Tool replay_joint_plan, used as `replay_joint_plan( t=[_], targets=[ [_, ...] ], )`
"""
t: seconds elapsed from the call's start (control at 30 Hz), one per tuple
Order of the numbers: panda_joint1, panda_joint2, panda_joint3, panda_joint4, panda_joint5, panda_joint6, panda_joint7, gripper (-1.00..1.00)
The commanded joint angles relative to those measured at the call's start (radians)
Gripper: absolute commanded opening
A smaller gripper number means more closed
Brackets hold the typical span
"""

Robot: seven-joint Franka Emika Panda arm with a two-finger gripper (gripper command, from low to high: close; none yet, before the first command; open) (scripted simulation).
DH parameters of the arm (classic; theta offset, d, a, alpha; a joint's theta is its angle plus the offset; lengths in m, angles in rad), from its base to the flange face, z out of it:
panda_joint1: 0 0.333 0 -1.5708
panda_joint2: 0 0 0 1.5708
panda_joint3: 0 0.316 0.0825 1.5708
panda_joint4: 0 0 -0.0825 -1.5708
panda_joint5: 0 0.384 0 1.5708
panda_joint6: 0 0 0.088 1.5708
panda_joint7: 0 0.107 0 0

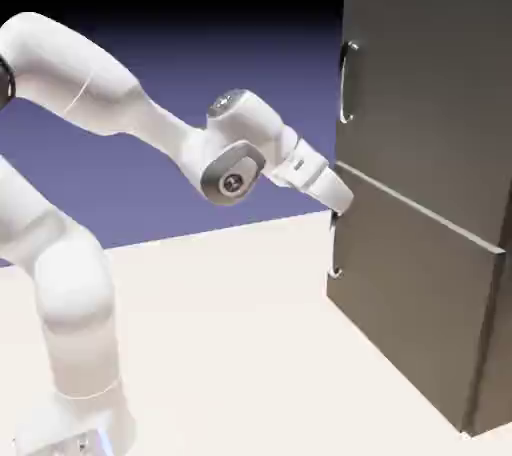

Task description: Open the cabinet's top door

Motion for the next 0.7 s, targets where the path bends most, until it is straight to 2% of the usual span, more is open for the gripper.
replay_joint_plan(
  t=[0.0, 0.67],
  targets=[
    [-0.022, -0.015, 0.023, 0.011, 0.044, -0.004, -0.020, 0.00],
    [-0.463, -0.311, 0.477, 0.225, 0.914, -0.085, -0.426, 0.00]
  ],
)
